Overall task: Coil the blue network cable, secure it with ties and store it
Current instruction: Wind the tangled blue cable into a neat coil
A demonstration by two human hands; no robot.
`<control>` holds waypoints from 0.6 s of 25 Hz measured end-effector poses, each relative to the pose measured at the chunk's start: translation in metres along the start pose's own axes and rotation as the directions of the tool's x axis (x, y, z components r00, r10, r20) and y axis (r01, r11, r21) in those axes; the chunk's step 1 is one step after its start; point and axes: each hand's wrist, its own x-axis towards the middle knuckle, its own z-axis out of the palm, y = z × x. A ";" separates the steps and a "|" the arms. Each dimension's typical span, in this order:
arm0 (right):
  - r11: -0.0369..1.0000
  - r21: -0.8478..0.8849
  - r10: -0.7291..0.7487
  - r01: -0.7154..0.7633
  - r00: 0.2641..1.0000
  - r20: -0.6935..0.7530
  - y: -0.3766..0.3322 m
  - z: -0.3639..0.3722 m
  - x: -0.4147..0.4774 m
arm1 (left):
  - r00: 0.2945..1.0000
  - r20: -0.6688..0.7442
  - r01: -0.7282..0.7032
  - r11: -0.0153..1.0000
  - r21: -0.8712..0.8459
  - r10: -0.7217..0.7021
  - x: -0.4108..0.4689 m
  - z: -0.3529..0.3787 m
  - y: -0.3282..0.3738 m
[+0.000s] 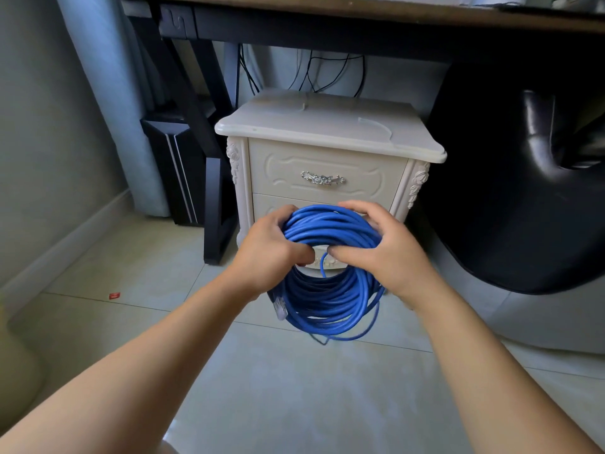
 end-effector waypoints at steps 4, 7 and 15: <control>0.909 0.352 0.235 -0.223 0.972 0.007 0.013 0.005 0.003 | 0.982 -0.091 0.125 0.928 -0.352 -0.166 0.005 -0.002 -0.006; 0.808 0.525 0.326 -0.269 0.945 -0.018 0.017 0.018 0.006 | 0.962 -0.135 0.147 0.865 -0.479 -0.238 0.006 0.000 -0.007; 0.730 0.624 0.403 -0.280 0.913 -0.061 0.024 0.052 0.005 | 0.891 -0.125 0.216 0.650 -0.729 -0.436 0.003 0.018 -0.008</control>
